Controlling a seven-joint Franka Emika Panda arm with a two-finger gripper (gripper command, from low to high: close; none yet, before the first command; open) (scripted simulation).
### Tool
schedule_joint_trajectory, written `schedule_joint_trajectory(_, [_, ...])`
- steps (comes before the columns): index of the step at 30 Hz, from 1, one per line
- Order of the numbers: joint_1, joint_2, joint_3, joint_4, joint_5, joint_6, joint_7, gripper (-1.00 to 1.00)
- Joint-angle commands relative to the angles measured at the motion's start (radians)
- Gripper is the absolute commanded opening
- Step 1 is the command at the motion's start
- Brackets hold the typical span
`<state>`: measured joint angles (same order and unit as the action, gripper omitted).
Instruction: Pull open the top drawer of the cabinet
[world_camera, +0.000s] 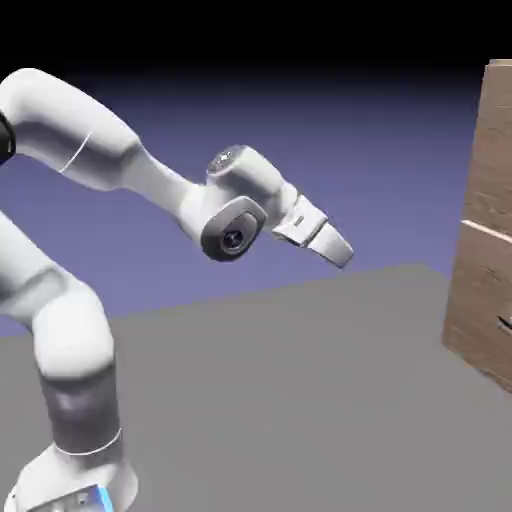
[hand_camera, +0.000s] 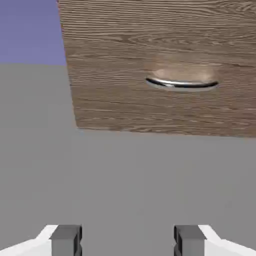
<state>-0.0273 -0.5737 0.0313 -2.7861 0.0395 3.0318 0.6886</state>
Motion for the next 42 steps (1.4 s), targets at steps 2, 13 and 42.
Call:
schedule_joint_trajectory(2, [-0.065,-0.006,0.052,0.04,0.066,-0.009,-0.087,0.0])
schedule_joint_trajectory(13, [-0.424,-0.04,0.338,0.258,0.426,-0.056,-0.565,0.0])
schedule_joint_trajectory(42, [-1.369,-0.13,1.09,0.832,1.375,-0.181,-1.827,0.0])
